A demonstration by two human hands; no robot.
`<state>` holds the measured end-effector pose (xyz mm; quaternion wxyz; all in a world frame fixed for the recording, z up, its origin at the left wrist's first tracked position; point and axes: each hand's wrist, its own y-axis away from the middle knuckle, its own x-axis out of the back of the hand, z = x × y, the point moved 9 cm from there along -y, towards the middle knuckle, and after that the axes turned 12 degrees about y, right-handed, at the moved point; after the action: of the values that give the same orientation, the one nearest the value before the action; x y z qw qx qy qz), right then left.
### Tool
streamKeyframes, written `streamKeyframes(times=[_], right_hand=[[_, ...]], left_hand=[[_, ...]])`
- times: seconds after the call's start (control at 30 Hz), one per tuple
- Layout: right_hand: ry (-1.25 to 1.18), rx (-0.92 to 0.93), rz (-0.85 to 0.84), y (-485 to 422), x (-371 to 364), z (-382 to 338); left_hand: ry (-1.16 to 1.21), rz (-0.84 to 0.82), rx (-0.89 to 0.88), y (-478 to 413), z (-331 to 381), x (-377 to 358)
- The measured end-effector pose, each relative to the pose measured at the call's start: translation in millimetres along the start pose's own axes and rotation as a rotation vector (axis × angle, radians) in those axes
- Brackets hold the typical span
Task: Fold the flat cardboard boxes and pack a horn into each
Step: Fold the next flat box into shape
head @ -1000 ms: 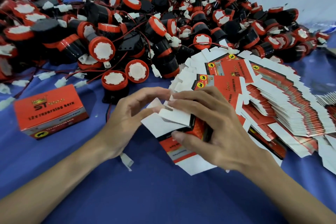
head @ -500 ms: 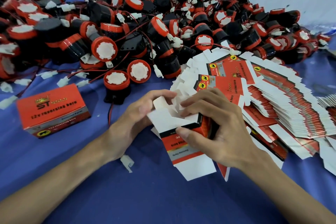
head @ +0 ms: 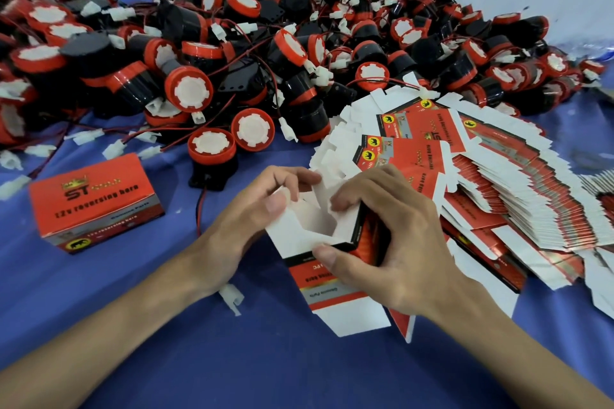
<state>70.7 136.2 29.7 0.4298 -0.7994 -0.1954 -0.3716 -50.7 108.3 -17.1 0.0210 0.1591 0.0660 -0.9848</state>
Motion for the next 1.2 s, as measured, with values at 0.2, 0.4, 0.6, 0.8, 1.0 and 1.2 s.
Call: streamKeyframes(times=[0.2, 0.4, 0.6, 0.8, 1.0, 1.2], right_hand=[[0.089, -0.01, -0.021, 0.0, -1.7, -4.0], [0.01, 0.067, 0.025, 1.5, 2.2, -9.0], [-0.003, 0.131, 0.085, 3.9, 2.8, -12.9], [-0.005, 0.133, 0.118, 4.6, 3.0, -15.2], [0.029, 0.115, 0.124, 2.7, 3.2, -15.8], [0.028, 0.143, 0.113, 1.3, 1.4, -20.3]], left_hand=[[-0.068, 0.021, -0.046, 1.3, -1.7, 6.3], [-0.154, 0.031, -0.096, -1.3, 0.8, 6.7], [-0.304, -0.004, -0.167, 0.8, 8.7, 1.6], [-0.265, -0.063, -0.185, 3.2, 10.3, -4.2], [-0.245, -0.057, -0.197, 3.5, 9.7, -3.2], [-0.48, -0.011, -0.322, 3.1, 20.8, -5.0]])
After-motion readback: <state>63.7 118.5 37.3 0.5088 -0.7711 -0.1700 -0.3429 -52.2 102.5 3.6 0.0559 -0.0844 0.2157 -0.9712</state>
